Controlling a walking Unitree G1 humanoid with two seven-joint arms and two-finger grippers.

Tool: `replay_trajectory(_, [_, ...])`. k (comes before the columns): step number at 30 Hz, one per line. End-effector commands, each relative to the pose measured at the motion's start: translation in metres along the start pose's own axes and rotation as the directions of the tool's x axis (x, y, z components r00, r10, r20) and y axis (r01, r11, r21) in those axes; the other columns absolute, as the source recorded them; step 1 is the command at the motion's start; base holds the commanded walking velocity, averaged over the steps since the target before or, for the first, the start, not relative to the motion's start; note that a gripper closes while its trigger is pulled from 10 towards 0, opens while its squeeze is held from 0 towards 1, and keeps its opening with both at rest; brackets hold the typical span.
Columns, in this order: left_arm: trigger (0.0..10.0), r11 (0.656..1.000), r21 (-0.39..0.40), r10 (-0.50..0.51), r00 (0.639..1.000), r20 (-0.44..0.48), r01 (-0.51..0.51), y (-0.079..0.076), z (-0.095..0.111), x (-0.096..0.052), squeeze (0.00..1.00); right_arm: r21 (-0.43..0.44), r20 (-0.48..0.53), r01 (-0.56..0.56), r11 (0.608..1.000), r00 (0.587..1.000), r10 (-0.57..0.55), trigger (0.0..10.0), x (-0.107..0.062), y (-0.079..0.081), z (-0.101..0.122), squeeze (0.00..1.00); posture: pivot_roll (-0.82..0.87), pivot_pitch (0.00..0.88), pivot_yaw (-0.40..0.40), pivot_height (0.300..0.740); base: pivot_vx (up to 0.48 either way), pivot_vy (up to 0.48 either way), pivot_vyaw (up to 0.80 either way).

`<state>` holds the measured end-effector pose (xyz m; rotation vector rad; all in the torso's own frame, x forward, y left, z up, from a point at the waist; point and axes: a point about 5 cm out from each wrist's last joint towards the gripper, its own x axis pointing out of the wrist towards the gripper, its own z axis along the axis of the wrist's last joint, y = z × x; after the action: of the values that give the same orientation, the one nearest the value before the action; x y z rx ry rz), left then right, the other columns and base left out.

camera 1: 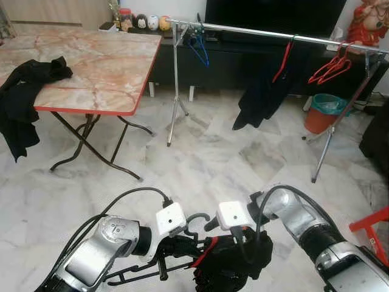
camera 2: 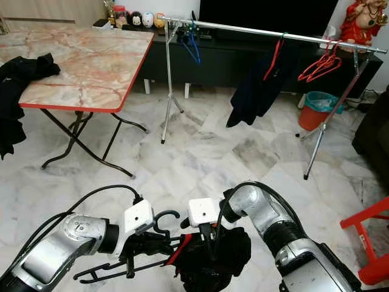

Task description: Hang hanger

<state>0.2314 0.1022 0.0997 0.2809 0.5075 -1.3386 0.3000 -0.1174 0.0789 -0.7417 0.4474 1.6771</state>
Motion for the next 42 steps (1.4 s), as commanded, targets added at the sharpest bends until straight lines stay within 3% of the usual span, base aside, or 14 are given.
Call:
replay_trajectory(1, [10.0, 0.999, 0.027, -0.022, 0.999, 0.029, 0.021, -0.001, 0.007, 0.002, 0.0, -0.077, 0.03, 0.035, 0.996, 0.999, -0.033, 7.5, -0.002, -0.011, 0.017, 0.0, 0.18, 0.0, -0.067, 0.74, 0.0, 0.0, 0.0])
replay_trajectory(2, [10.0, 0.999, 0.027, -0.021, 0.999, 0.028, 0.02, -0.001, 0.007, 0.002, 0.0, -0.08, 0.042, 0.045, 0.996, 0.998, -0.042, 7.5, -0.002, -0.013, 0.02, 0.0, 0.18, 0.0, -0.067, 0.74, 0.0, 0.0, 0.0])
replay_trajectory(3, [10.0, 0.999, 0.026, -0.02, 0.999, 0.027, 0.019, -0.001, 0.007, 0.002, 0.0, -0.088, 0.059, 0.04, 0.995, 0.998, -0.035, 0.0, -0.001, -0.014, 0.024, 0.0, 0.18, 0.0, -0.067, 0.74, 0.0, 0.0, 0.0])
replay_trajectory(12, [10.0, 0.999, 0.027, -0.021, 0.999, 0.028, 0.02, -0.001, 0.007, 0.002, 0.0, -0.137, 0.109, 0.024, 0.99, 0.994, -0.009, 0.0, 0.006, -0.016, 0.04, 0.0, 0.18, 0.0, -0.063, 0.74, 0.0, 0.0, 0.0])
replay_trajectory(16, [10.0, 0.999, 0.027, -0.021, 0.999, 0.028, 0.02, -0.001, 0.007, 0.002, 0.0, -0.136, 0.083, 0.014, 0.991, 0.997, -0.003, 0.2, 0.008, -0.013, 0.036, 0.0, 0.18, 0.0, -0.065, 0.74, 0.0, 0.0, 0.0])
replay_trajectory(17, [10.0, 0.999, 0.027, -0.021, 0.999, 0.028, 0.02, -0.001, 0.007, 0.002, 0.0, -0.134, 0.074, 0.013, 0.991, 0.997, -0.003, 3.3, 0.009, -0.012, 0.034, 0.0, 0.18, 0.0, -0.065, 0.74, 0.0, 0.0, 0.0])
replay_trajectory(19, [10.0, 0.999, 0.027, -0.018, 0.999, 0.027, 0.017, -0.001, 0.007, 0.002, 0.0, -0.122, 0.048, 0.003, 0.993, 0.999, 0.003, 7.8, 0.01, -0.008, 0.027, 0.0, 0.18, 0.0, -0.064, 0.74, 0.0, 0.0, 0.0])
replay_trajectory(20, [10.0, 0.999, 0.027, -0.018, 0.999, 0.027, 0.017, -0.001, 0.007, 0.002, 0.0, -0.122, 0.048, 0.003, 0.993, 0.999, 0.003, 7.8, 0.01, -0.008, 0.027, 0.0, 0.18, 0.0, -0.064, 0.74, 0.0, 0.0, 0.0])
replay_trajectory(21, [10.0, 1.0, 0.026, -0.017, 1.0, 0.026, 0.017, -0.001, 0.006, 0.002, 0.0, -0.12, 0.041, 0.0, 0.993, 0.999, 0.005, 10.0, 0.011, -0.005, 0.024, 0.0, 0.18, 0.0, -0.062, 0.74, 0.0, 0.0, 0.0])
replay_trajectory(22, [10.0, 1.0, 0.026, -0.018, 1.0, 0.026, 0.017, -0.001, 0.006, 0.002, 0.0, -0.109, 0.04, -0.004, 0.994, 0.999, 0.008, 4.5, 0.011, -0.003, 0.023, 0.0, 0.18, 0.0, -0.062, 0.74, 0.0, 0.0, 0.0])
replay_trajectory(23, [10.0, 1.0, 0.026, -0.018, 1.0, 0.026, 0.017, -0.001, 0.006, 0.002, 0.0, -0.109, 0.04, -0.004, 0.994, 0.999, 0.008, 4.5, 0.011, -0.003, 0.023, 0.0, 0.18, 0.0, -0.062, 0.74, 0.0, 0.0, 0.0])
replay_trajectory(24, [10.0, 0.999, 0.027, -0.017, 1.0, 0.025, 0.016, -0.001, 0.006, 0.002, 0.0, -0.098, 0.04, -0.021, 0.995, 0.999, 0.025, 0.0, 0.01, -0.001, 0.02, 0.0, 0.18, 0.0, -0.06, 0.74, 0.0, 0.0, 0.0])
replay_trajectory(42, [10.0, 0.999, 0.047, 0.021, 1.0, 0.015, -0.022, 0.005, 0.002, -0.005, 0.0, -0.093, -0.014, -0.067, 0.993, 0.998, 0.066, 0.0, 0.009, 0.009, 0.01, 0.0, 0.18, 0.0, -0.056, 0.74, 0.0, 0.0, 0.0])
